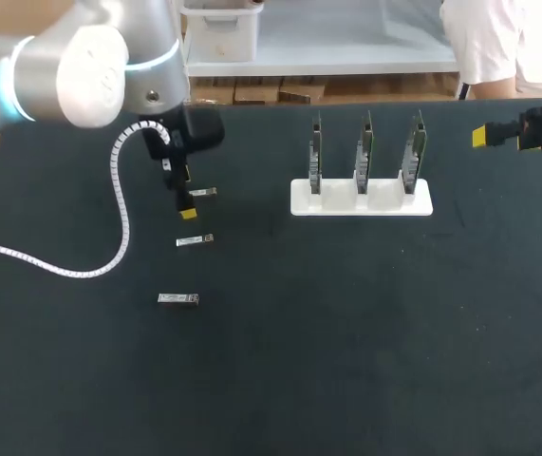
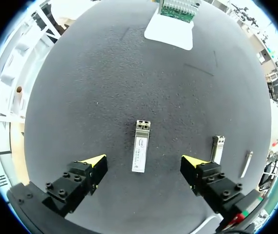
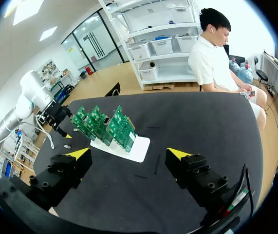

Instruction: Pick up the optical module with the left hand, and insert it into the network port with the right hand.

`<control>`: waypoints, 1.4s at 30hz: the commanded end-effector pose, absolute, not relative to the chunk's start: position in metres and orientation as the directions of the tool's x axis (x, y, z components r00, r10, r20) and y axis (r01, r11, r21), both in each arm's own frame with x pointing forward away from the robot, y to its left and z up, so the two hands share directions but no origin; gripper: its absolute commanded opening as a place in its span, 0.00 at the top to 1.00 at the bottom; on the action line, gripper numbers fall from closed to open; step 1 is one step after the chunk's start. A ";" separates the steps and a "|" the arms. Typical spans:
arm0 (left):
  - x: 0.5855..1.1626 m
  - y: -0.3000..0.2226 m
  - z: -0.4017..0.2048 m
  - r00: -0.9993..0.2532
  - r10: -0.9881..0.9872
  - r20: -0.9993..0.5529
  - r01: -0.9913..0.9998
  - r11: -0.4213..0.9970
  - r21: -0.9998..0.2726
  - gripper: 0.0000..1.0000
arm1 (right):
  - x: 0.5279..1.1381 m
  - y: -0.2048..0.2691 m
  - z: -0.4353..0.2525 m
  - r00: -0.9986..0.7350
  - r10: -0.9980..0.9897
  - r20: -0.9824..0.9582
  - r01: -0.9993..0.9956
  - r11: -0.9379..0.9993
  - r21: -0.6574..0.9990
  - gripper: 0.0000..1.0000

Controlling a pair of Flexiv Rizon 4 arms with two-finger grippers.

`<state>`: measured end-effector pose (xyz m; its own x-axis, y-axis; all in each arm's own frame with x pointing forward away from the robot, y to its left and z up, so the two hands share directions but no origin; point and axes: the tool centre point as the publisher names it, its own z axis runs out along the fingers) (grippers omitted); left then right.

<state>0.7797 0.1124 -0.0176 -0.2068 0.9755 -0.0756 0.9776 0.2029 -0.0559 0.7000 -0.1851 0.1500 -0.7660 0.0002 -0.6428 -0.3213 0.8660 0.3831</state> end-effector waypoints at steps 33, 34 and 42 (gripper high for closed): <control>0.777 0.113 -0.016 -0.216 0.972 -0.096 0.976 0.216 -0.009 1.00 | 0.700 -0.185 0.150 -0.766 0.000 -0.643 -0.321 0.866 0.383 0.00; 0.777 0.113 -0.016 -0.218 0.971 -0.097 0.976 0.218 -0.008 1.00 | 0.700 -0.185 0.150 -0.766 0.000 -0.643 -0.321 0.866 0.383 0.00; 0.784 0.116 0.004 -0.264 0.949 -0.171 0.963 0.269 0.008 1.00 | 0.700 -0.185 0.150 -0.766 0.000 -0.643 -0.321 0.866 0.383 0.00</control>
